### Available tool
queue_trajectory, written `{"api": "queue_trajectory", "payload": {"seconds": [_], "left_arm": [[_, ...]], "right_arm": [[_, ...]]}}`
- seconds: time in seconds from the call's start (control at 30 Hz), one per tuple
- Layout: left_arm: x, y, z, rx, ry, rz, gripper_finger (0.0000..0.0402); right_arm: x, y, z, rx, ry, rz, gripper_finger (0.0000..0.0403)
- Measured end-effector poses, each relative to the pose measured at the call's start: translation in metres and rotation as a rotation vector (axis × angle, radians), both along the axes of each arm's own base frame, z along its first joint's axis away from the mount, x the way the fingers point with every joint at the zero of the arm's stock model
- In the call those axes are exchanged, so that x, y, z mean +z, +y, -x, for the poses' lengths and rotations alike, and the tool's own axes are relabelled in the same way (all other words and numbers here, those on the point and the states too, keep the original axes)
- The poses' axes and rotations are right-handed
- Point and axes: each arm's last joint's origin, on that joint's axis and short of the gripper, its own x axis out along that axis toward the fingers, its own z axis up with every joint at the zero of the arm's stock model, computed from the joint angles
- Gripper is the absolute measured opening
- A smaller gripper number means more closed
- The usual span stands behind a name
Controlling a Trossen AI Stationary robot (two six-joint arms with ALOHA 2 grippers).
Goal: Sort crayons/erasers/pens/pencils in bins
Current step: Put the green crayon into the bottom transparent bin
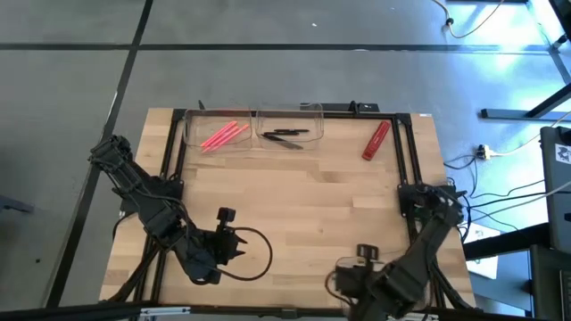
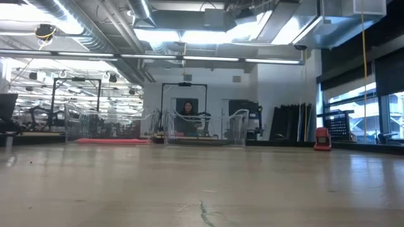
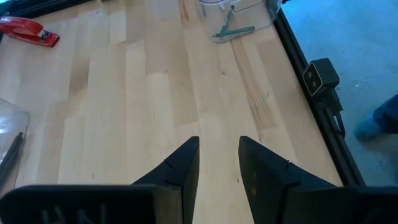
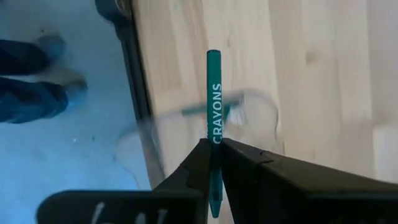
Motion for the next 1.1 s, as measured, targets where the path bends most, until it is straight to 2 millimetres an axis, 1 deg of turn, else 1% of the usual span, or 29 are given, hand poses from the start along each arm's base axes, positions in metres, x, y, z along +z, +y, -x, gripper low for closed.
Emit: {"api": "queue_trajectory", "payload": {"seconds": [0.17,0.27,0.37,0.5,0.63,0.93,1.1], "left_arm": [[0.0,0.0,0.0,0.001,-0.001,0.001,0.0105],[0.0,0.0,0.0,0.001,-0.003,0.003,0.0105],[0.0,0.0,-0.001,0.002,-0.005,0.005,0.0105],[0.001,0.001,-0.003,0.01,-0.01,0.011,0.0105],[0.002,0.004,-0.006,0.024,-0.019,0.02,0.0105],[0.001,0.009,-0.01,0.065,-0.019,0.038,0.0105],[0.001,0.011,-0.011,0.071,-0.019,0.039,0.0105]], "right_arm": [[-0.025,0.004,0.03,-0.091,0.134,0.027,0.0032],[-0.043,0.007,0.041,-0.086,0.206,0.033,0.0032],[-0.066,0.011,0.044,-0.059,0.253,0.026,0.0032],[-0.096,0.01,0.044,-0.053,0.294,0.016,0.0032],[-0.118,0.007,0.041,0.007,0.289,-0.001,0.0032],[-0.142,-0.012,0.036,-0.047,0.457,-0.043,0.0033],[-0.146,-0.014,0.035,-0.007,0.485,-0.073,0.0044]]}}
